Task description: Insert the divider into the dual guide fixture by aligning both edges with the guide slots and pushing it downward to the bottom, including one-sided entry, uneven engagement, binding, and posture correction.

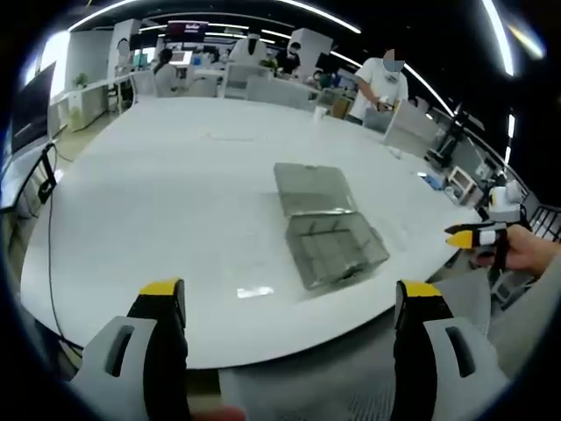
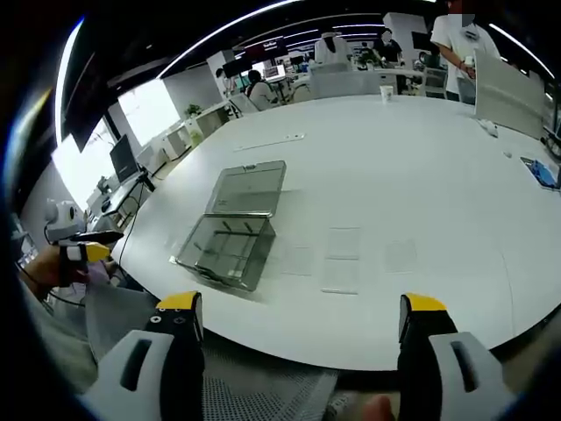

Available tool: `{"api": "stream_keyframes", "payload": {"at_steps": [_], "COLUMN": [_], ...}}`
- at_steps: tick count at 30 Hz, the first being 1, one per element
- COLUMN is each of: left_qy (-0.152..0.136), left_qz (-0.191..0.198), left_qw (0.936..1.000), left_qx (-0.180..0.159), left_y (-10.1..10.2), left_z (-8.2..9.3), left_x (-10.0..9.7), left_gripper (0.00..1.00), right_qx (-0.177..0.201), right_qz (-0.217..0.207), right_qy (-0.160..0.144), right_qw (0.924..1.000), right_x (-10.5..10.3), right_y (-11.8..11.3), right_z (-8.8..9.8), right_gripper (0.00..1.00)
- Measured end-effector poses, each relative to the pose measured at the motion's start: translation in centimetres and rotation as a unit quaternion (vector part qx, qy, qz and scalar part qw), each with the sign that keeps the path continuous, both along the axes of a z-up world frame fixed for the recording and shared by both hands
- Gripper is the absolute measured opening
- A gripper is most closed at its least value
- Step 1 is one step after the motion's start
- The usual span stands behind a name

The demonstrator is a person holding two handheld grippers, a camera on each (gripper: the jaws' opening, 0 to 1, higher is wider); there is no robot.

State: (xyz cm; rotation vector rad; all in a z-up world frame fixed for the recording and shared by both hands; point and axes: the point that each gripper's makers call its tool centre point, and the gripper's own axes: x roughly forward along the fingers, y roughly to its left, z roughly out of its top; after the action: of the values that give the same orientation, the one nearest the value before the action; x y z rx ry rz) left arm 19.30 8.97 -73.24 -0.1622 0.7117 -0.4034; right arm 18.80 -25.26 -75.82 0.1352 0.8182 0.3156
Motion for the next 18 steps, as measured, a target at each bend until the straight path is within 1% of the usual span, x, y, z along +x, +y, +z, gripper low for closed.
{"api": "stream_keyframes", "payload": {"at_steps": [18], "left_qy": [-0.002], "left_qz": [0.001], "left_qw": [1.0000], "left_qx": [-0.005], "left_y": [-0.10], "left_z": [0.00], "left_x": [-0.07], "left_gripper": [0.98], "right_qx": [-0.003], "right_qz": [0.000], "right_qy": [-0.001], "right_qw": [1.0000], "right_x": [-0.03], "right_y": [-0.06], "right_z": [0.15], "right_gripper": [0.91]}}
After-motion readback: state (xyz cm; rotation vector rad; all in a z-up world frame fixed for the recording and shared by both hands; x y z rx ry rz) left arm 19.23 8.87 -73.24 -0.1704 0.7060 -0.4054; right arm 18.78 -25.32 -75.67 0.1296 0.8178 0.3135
